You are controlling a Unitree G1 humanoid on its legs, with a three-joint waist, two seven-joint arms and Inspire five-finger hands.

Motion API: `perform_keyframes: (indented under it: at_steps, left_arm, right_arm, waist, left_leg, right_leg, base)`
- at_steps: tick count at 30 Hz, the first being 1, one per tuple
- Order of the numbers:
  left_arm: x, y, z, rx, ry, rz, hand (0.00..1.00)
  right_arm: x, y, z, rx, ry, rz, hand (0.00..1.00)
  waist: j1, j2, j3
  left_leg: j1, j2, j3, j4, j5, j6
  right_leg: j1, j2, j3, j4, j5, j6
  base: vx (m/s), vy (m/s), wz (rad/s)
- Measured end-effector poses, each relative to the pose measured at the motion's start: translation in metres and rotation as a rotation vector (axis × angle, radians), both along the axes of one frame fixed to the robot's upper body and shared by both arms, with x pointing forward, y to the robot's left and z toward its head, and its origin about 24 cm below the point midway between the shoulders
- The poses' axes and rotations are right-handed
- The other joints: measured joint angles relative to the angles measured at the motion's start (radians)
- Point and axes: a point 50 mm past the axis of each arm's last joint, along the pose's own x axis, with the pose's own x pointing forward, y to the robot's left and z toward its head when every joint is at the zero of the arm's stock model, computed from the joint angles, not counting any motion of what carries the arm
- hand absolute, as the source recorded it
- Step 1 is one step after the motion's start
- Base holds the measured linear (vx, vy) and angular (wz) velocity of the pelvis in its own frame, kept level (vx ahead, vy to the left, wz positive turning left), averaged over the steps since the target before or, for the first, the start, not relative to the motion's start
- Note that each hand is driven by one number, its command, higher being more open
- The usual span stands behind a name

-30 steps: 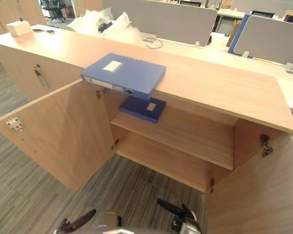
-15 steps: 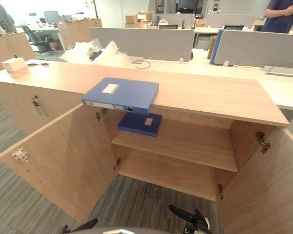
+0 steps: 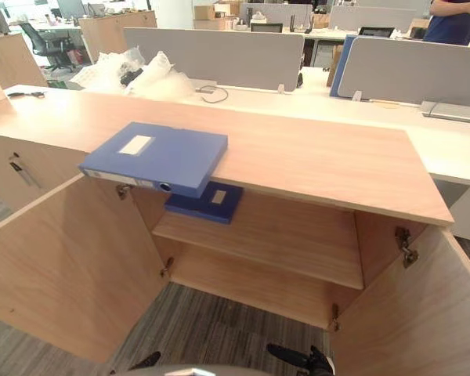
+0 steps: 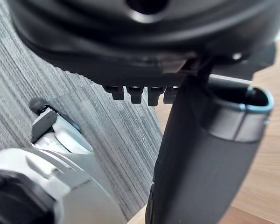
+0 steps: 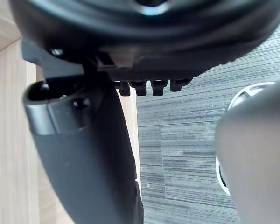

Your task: Walk over to the cabinet, pick up the folder, carry it to the office cabinet, place the folder inside the office cabinet, then close the office cabinet door

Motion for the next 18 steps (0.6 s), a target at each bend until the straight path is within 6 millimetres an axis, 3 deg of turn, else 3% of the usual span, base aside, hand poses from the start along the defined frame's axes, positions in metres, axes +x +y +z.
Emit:
perform_keyframes:
  at_steps: [2,4,5,6,7,9,13,18]
  left_arm:
    - [0.002,0.001,0.001,-0.002,-0.015,0.011,1.00]
    - [0.001,0.000,0.000,-0.017,-0.023,0.044,1.00]
    - [0.000,-0.001,0.000,-0.027,-0.026,0.066,1.00]
    - [0.000,-0.001,-0.001,-0.044,-0.036,0.108,1.00]
    - [0.003,0.005,0.000,-0.045,-0.061,0.140,1.00]
    - [0.011,0.008,0.002,-0.060,-0.102,0.162,1.00]
    - [0.027,0.002,0.007,-0.089,-0.175,0.074,1.00]
    - [0.070,-0.017,0.032,-0.199,-0.453,0.035,1.00]
  right_arm:
    - [0.000,0.002,-0.001,0.008,0.003,-0.003,1.00]
    - [0.002,0.002,0.000,0.029,-0.014,-0.056,1.00]
    - [0.003,0.001,0.000,0.036,-0.019,-0.076,1.00]
    - [0.003,0.002,0.000,0.047,-0.022,-0.111,1.00]
    - [0.003,0.008,-0.002,0.076,-0.023,-0.151,1.00]
    - [0.000,0.017,-0.003,0.100,-0.013,-0.151,1.00]
    - [0.000,0.018,-0.003,0.115,-0.023,-0.136,1.00]
    - [0.011,0.022,-0.001,0.177,-0.086,-0.220,1.00]
  waist:
    - [0.004,-0.008,0.003]
    - [0.008,-0.010,0.004]
    - [0.008,-0.007,0.003]
    - [0.009,-0.001,-0.005]
    - [0.005,-0.037,-0.007]
    - [0.004,-0.066,-0.017]
    - [0.005,-0.061,-0.035]
    - [0.005,-0.039,-0.038]
  left_leg:
    - [-0.026,0.020,0.042,0.021,-0.009,0.012]
    - [-0.008,0.025,0.062,-0.187,-0.003,0.027]
    - [0.008,0.016,0.052,-0.274,0.041,0.036]
    - [0.042,-0.002,0.031,-0.361,0.035,0.036]
    - [0.075,-0.036,0.027,-0.449,0.047,0.039]
    - [0.093,-0.070,0.032,-0.503,0.071,0.056]
    - [0.153,-0.122,0.045,-0.616,0.122,0.080]
    - [0.202,-0.140,0.049,-0.804,0.235,0.080]
  right_leg:
    - [0.028,-0.003,0.017,-0.017,0.001,0.002]
    - [0.029,-0.013,0.053,-0.018,0.005,0.010]
    - [0.026,-0.012,0.061,-0.017,0.008,0.017]
    - [0.023,-0.011,0.074,-0.031,0.012,0.037]
    - [0.021,-0.030,0.076,-0.060,0.024,0.057]
    - [0.032,-0.063,0.070,-0.095,0.046,0.074]
    - [0.049,-0.106,0.070,-0.119,0.068,0.100]
    - [0.018,-0.118,0.076,-0.144,0.101,0.102]
  base:
    - [0.15,0.044,-0.29]
    - [0.16,0.143,-0.44]
    - [0.15,0.208,-0.36]
    - [0.17,0.181,-0.16]
    - [0.20,0.172,-0.04]
    - [0.12,0.075,0.11]
    - [0.04,0.093,0.05]
    - [-0.07,0.004,-0.01]
